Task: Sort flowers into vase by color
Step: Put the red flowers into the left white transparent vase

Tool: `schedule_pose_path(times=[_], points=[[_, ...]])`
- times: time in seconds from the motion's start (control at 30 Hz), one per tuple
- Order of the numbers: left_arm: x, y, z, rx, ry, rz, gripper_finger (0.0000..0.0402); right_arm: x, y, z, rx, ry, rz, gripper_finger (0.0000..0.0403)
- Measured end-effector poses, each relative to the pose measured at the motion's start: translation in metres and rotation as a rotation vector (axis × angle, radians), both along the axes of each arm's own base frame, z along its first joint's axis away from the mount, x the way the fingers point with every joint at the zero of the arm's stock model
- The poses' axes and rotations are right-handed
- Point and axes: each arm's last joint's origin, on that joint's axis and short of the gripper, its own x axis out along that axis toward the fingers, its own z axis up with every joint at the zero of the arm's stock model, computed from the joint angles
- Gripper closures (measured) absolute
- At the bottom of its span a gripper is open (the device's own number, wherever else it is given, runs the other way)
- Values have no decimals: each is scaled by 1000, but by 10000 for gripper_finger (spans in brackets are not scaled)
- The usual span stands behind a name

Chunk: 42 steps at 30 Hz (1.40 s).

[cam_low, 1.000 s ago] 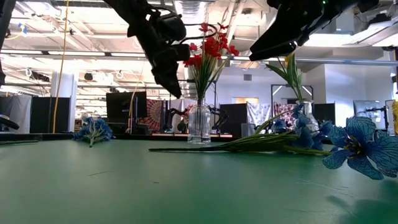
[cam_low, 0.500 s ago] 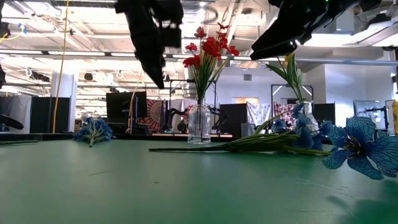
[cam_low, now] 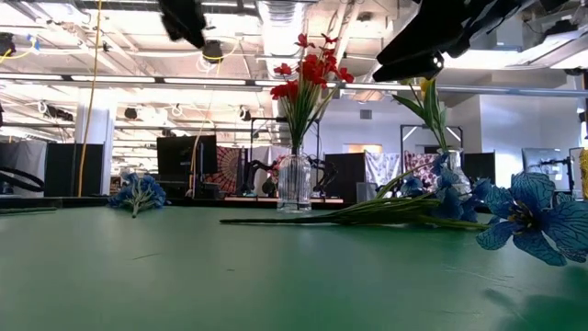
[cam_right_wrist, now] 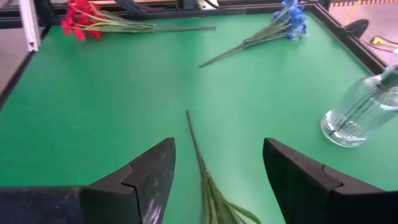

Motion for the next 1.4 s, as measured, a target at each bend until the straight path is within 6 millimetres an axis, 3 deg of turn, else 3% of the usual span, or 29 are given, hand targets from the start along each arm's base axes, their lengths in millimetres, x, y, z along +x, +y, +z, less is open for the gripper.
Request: schedule_pose_path(times=[0.27,0.47,0.6,0.77,1.0,1.2,1.4], points=[[-36,-59,-16,-233,167,130,276,-1,9,1,6,-12,34,133],[-53,-83,-51,-343,330,367,276,-1,10,1,2,-16,40,133],[-65,-80,-90,-371,486,561,276,-1,10,1,-13,-14,48,133],[-86,-72,-135,-388,708,680,276,-1,10,1,-17,-14,50,133],[-101,-57,-182,-455,811,750,276,-1,10,1,-24,-12,54,133],[-106,-48,-194,-471,841,750,276,-2,10,1,-25,-9,54,133],[-94,-49,-181,-500,784,630,276,-2,10,1,-27,-9,55,133]])
